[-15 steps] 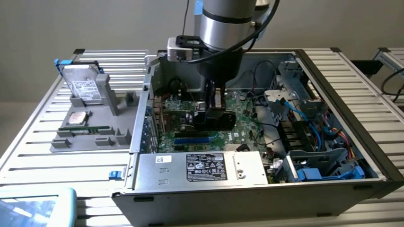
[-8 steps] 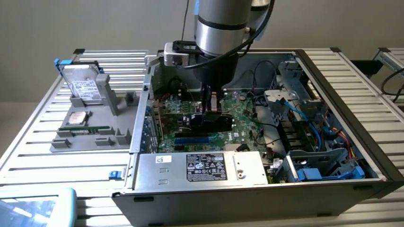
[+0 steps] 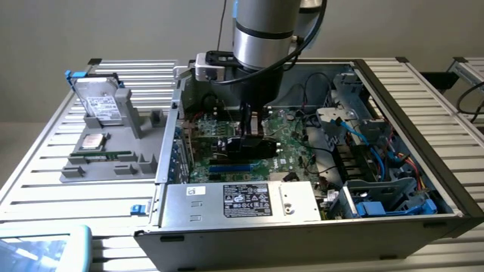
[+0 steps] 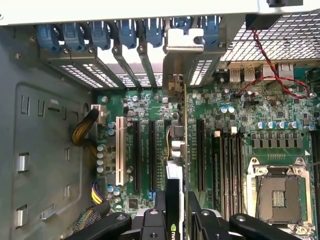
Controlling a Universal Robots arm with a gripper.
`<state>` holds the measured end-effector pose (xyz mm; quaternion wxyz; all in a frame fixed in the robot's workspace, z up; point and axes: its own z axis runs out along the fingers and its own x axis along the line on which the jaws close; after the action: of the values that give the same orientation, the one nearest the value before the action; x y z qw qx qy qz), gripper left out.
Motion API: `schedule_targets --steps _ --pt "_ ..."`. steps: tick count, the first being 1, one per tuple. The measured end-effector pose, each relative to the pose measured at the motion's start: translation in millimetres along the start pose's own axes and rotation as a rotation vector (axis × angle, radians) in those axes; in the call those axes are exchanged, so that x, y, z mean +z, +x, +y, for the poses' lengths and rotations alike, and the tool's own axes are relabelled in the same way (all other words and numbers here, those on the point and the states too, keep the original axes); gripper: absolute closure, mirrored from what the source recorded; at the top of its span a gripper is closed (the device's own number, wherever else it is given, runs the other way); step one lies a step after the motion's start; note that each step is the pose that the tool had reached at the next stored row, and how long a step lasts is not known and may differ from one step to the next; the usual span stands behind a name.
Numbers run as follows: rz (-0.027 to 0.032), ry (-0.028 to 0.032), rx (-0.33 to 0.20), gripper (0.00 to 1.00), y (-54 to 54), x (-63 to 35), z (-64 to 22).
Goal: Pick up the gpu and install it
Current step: 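Insert the gpu into the slot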
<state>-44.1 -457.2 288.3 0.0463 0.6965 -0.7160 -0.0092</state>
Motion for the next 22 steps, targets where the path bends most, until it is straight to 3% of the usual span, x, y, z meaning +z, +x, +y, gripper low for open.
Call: schedule_targets --steps 2,12,22 --pt "0.0001 -0.0041 0.0 0.73 0.0 2.3 -0.1" --pt "0.0002 -0.0044 0.0 0.73 -0.5 13.6 2.1" --pt "0.0002 -0.0044 0.0 0.73 -0.6 17.3 5.5"
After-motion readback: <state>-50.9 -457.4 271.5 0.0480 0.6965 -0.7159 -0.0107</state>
